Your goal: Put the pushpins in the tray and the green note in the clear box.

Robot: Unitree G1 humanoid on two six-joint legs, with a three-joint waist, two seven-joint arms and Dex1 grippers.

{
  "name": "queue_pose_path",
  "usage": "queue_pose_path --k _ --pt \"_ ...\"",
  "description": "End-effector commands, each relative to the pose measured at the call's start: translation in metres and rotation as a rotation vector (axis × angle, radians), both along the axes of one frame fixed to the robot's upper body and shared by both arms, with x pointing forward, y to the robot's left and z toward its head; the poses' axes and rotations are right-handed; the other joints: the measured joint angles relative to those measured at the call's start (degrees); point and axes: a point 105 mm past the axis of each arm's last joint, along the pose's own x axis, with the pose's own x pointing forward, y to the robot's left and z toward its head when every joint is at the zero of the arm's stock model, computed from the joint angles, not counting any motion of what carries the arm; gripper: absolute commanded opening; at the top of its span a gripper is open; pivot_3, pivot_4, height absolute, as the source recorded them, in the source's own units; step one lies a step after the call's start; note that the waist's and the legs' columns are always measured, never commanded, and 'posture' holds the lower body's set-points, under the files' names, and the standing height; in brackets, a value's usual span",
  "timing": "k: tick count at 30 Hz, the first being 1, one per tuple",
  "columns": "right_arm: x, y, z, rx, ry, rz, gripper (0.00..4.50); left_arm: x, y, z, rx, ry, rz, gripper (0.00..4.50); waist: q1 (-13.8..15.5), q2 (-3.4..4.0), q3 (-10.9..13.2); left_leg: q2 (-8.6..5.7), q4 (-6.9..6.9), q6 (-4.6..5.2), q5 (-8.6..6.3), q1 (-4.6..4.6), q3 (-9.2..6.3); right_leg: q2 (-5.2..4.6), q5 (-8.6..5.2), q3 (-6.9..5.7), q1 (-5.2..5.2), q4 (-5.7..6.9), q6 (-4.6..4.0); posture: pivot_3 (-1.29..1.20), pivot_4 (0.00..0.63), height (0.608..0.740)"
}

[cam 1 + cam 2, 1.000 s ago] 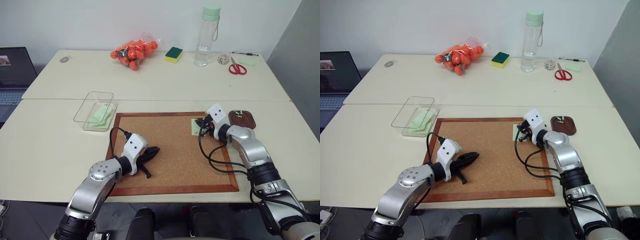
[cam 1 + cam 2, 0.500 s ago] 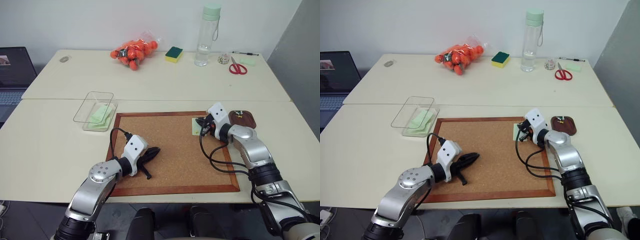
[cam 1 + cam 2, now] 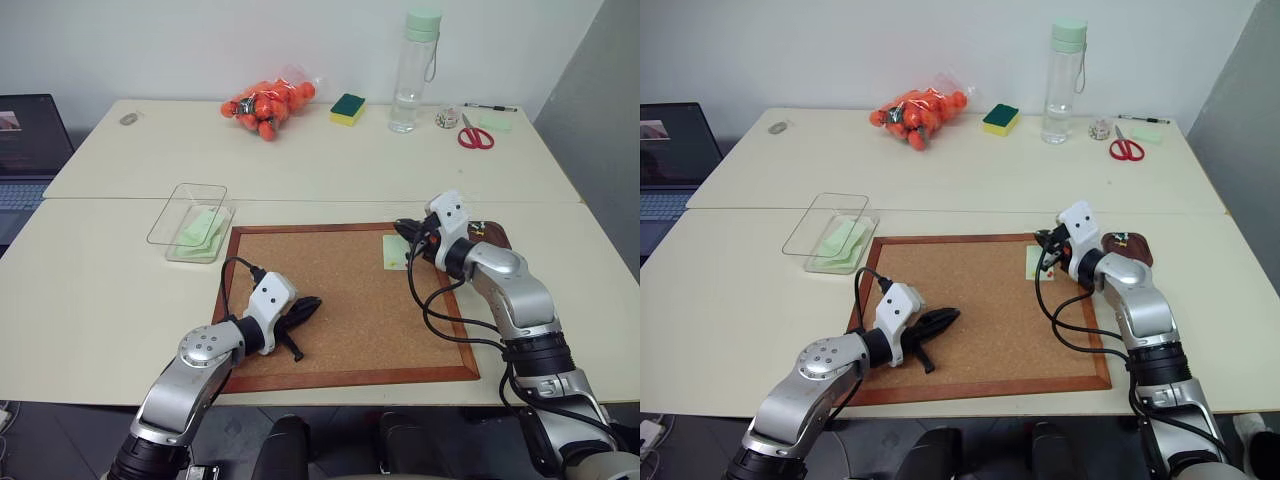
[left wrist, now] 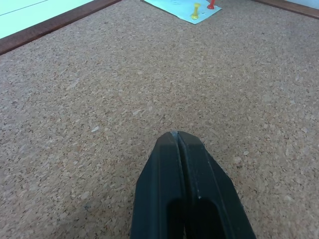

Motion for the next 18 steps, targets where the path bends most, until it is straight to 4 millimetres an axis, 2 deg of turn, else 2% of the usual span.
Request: queue_pose_path --k 1,6,10,13,18 --pt "-0.003 -0.031 0.026 0.030 -0.072 -0.095 0.04 -0.006 -0.003 -0.005 0.010 0.020 -0.027 0.00 0.02 0.00 0.00 0.00 0.00 0.00 0.00 0.00 0.00 -0.01 0.00 0.00 0.00 0.00 0.00 0.00 0.150 0.740" --pt "-0.005 -0.084 0.017 0.015 -0.029 -0.285 0.04 -0.007 -0.004 -0.004 0.010 0.014 -0.041 0.00 0.13 0.00 0.00 0.00 -0.01 0.00 0.00 0.00 0.00 -0.05 0.00 -0.01 0.02 -0.02 0.01 0.00 0.150 0.740" --pt "-0.007 -0.113 0.007 0.027 0.020 -0.403 0.04 -0.008 -0.005 -0.004 0.016 0.009 -0.055 0.00 -0.03 0.07 -0.04 -0.02 -0.01 0.00 0.00 0.01 0.04 -0.04 -0.01 0.02 0.01 -0.02 0.01 0.00 0.150 0.740" --pt "-0.008 -0.125 -0.003 0.019 0.063 -0.455 0.04 -0.008 -0.006 -0.004 0.021 0.007 -0.064 0.00 -0.05 0.07 -0.04 -0.01 0.00 0.00 0.00 0.02 0.06 -0.02 -0.01 0.04 0.01 -0.01 0.02 0.00 0.150 0.740" --pt "-0.008 -0.133 -0.011 0.023 0.107 -0.488 0.04 -0.008 -0.005 -0.004 0.027 0.004 -0.068 0.00 -0.03 0.07 -0.04 -0.02 -0.01 0.00 0.00 0.01 0.07 -0.01 -0.01 0.06 0.00 -0.02 0.02 0.00 0.150 0.740"
